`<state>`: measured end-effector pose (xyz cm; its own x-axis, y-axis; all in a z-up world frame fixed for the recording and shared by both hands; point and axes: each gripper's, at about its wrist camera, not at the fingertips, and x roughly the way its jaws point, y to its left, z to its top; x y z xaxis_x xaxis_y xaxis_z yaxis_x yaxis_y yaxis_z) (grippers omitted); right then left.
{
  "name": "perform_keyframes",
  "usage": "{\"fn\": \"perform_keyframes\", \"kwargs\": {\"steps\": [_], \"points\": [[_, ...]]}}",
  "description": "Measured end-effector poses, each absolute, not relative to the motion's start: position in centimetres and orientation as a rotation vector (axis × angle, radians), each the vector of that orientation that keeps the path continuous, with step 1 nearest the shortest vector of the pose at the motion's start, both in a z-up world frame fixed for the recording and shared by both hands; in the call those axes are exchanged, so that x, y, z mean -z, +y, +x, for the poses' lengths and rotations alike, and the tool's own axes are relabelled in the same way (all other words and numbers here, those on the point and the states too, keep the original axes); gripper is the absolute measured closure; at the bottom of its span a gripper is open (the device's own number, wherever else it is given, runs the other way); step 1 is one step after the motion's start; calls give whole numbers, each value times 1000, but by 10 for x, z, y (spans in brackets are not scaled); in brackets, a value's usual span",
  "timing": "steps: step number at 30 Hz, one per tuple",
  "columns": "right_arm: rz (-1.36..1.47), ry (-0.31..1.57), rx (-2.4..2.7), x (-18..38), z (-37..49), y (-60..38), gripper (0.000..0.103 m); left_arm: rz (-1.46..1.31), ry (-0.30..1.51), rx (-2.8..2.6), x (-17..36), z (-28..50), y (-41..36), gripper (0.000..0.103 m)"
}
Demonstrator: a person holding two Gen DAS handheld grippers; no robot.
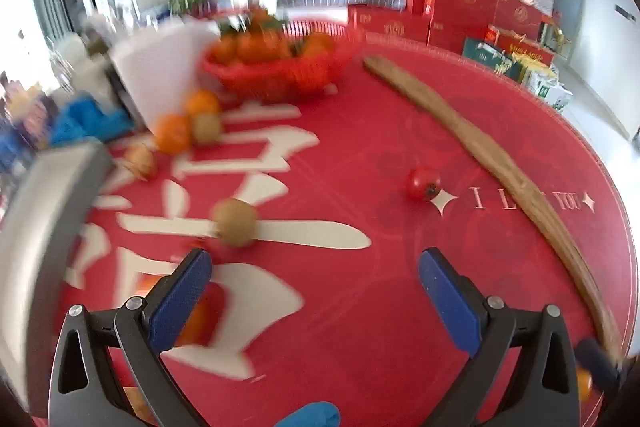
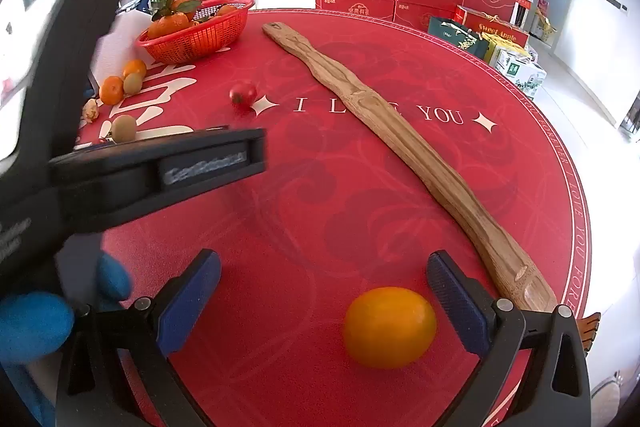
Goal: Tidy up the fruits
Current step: 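Move the left gripper toward a tan papery walnut on the cloth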
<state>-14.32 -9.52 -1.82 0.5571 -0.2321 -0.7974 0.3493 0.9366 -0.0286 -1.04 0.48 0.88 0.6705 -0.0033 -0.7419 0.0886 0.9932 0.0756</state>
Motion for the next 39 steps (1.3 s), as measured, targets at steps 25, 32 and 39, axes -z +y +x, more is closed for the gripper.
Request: {"fn": "perform_keyframes", "kwargs": {"steps": [25, 32, 39], "points": [[131, 920, 339, 19, -145, -94, 0, 77, 934, 243, 10, -65, 83, 0], [132, 920, 339, 19, -144, -94, 0, 23, 852, 246, -24, -58, 114, 0], [131, 920, 339, 19, -145, -94, 0, 75, 871, 206, -24, -99, 145, 0]]}}
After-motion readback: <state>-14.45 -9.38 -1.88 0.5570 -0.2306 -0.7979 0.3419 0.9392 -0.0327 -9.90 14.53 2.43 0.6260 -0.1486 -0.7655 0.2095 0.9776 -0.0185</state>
